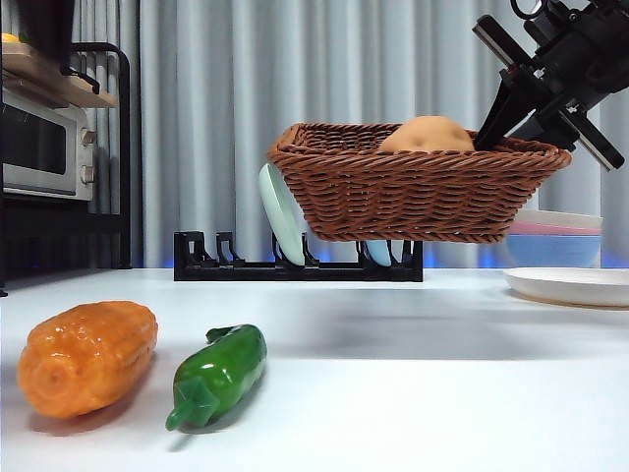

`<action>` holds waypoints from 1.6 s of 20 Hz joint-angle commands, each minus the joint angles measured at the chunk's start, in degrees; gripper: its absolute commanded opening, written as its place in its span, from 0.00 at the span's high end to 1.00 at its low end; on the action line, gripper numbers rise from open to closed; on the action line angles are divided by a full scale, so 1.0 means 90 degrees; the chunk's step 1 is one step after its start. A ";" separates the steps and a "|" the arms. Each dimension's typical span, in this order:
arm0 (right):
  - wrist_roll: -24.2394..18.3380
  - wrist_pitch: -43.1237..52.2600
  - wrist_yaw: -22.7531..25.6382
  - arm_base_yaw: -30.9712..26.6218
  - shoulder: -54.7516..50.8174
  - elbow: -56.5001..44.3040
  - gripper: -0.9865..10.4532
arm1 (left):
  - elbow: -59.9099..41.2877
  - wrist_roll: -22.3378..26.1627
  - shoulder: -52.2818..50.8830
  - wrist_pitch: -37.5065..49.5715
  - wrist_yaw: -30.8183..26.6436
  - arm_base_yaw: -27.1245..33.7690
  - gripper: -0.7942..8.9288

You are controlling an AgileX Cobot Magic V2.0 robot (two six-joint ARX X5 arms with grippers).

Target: Pick up the basket,pick up the corn from the table,pick up the potato from the table,pick up the cucumber from the table,put all items into the basket

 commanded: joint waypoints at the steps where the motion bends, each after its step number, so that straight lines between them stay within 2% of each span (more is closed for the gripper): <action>1: -0.0005 0.0138 -0.0068 -0.0010 -0.0010 0.0085 0.93 | -0.1093 -0.0520 0.0046 0.1416 0.0573 -0.0010 0.28; 4: -0.0010 0.0141 -0.0061 -0.0039 -0.0010 0.0092 0.93 | -0.1931 -0.0670 0.0287 0.2679 0.0784 0.0192 0.28; 6: -0.0010 0.0175 -0.0058 -0.0041 -0.0010 0.0092 0.93 | -0.2110 -0.0663 0.0542 0.3128 0.0782 0.0413 0.29; 8: -0.0007 0.0214 -0.0066 -0.0039 -0.0010 0.0092 0.93 | -0.2147 -0.0529 0.0886 0.3342 0.0789 0.0680 0.37; 13: -0.0007 0.0226 -0.0078 -0.0039 -0.0010 0.0092 0.93 | -0.2147 -0.0228 0.1732 0.3842 0.0806 0.1069 0.38; 14: -0.0007 0.0226 -0.0078 -0.0039 -0.0010 0.0092 0.93 | -0.2147 -0.0134 0.1809 0.3959 0.0804 0.1078 0.50; 15: -0.0007 0.0226 -0.0078 -0.0039 -0.0010 0.0092 0.93 | -0.2147 -0.0070 0.1817 0.4027 0.0804 0.1076 0.71; 16: -0.0007 0.0226 -0.0075 -0.0039 -0.0010 0.0092 0.93 | -0.2147 0.0061 0.1817 0.4107 0.0804 0.1071 0.96; 17: -0.0005 0.0226 -0.0075 -0.0039 -0.0010 0.0092 0.93 | -0.2147 0.0092 0.1807 0.4109 0.0809 0.1071 0.93; 21: 0.0000 0.0221 -0.0061 -0.0036 -0.0010 0.0092 0.93 | -0.2144 0.0233 0.1447 0.3689 0.0896 0.1047 0.93; 25: -0.0002 0.0095 -0.0010 0.0034 -0.0007 0.0092 0.93 | -0.2067 0.0296 -0.0398 0.3118 0.1666 0.0733 0.93; 27: 0.0000 0.0092 0.0102 0.0121 -0.0002 0.0092 0.93 | -0.1792 0.0041 -0.1253 0.3366 0.1875 0.0675 0.93; 29: 0.0000 0.0085 0.0172 0.0274 0.0005 0.0092 0.93 | -0.1382 0.0007 -0.1605 0.3995 0.1875 0.0685 0.93; 32: 0.0010 0.0083 0.0311 0.0576 0.0010 0.0092 0.93 | -0.0510 0.0430 -0.1166 0.4568 0.1766 0.0724 0.93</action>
